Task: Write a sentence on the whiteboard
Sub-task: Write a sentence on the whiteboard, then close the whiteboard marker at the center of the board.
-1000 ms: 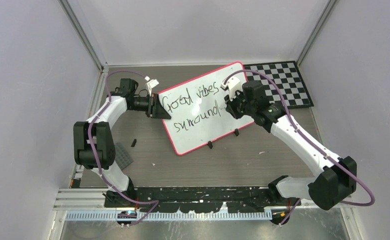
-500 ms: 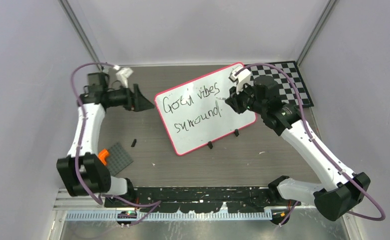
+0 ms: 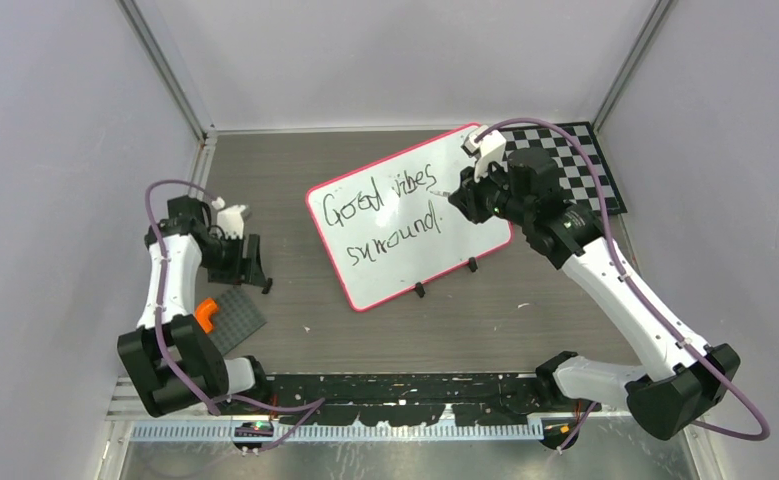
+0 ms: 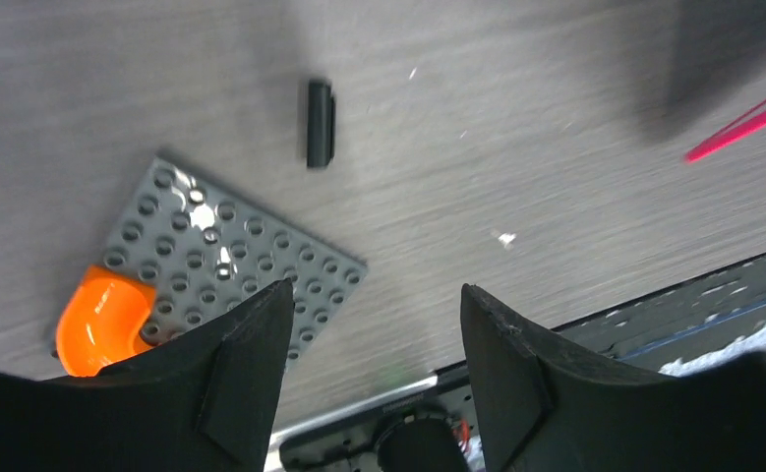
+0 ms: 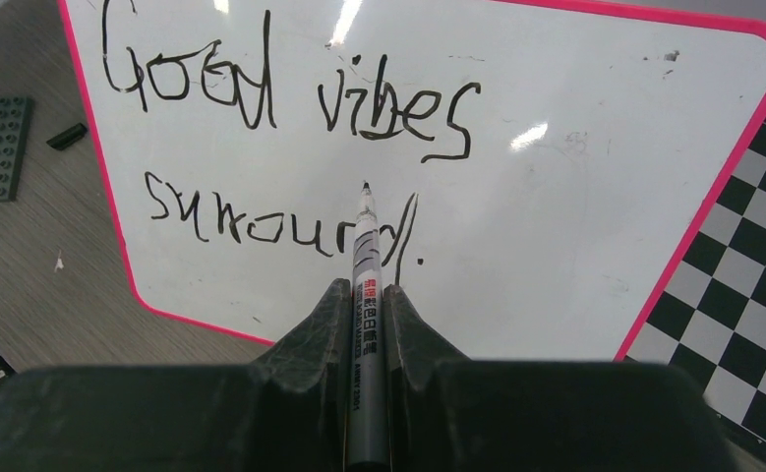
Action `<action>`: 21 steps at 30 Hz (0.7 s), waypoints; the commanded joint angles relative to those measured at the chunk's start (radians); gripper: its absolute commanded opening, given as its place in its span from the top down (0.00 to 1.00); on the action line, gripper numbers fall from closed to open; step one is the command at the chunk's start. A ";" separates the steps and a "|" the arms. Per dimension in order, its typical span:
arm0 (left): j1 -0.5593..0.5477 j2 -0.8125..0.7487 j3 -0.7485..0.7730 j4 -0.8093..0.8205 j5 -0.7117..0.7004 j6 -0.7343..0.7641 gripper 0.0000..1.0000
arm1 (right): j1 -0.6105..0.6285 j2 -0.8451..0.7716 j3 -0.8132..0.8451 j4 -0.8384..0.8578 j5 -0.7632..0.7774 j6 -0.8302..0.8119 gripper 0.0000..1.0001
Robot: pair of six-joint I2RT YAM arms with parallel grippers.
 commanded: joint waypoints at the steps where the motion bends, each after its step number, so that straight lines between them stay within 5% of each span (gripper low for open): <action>1: -0.014 -0.008 -0.091 0.079 -0.151 0.051 0.36 | 0.000 0.008 0.050 0.021 0.010 0.019 1.00; 14: -0.168 0.113 -0.210 0.369 -0.206 0.067 0.42 | -0.001 0.005 0.032 0.026 0.028 0.005 1.00; 21: -0.208 0.206 -0.176 0.359 -0.251 0.103 0.50 | -0.001 0.001 0.027 0.027 0.035 -0.003 1.00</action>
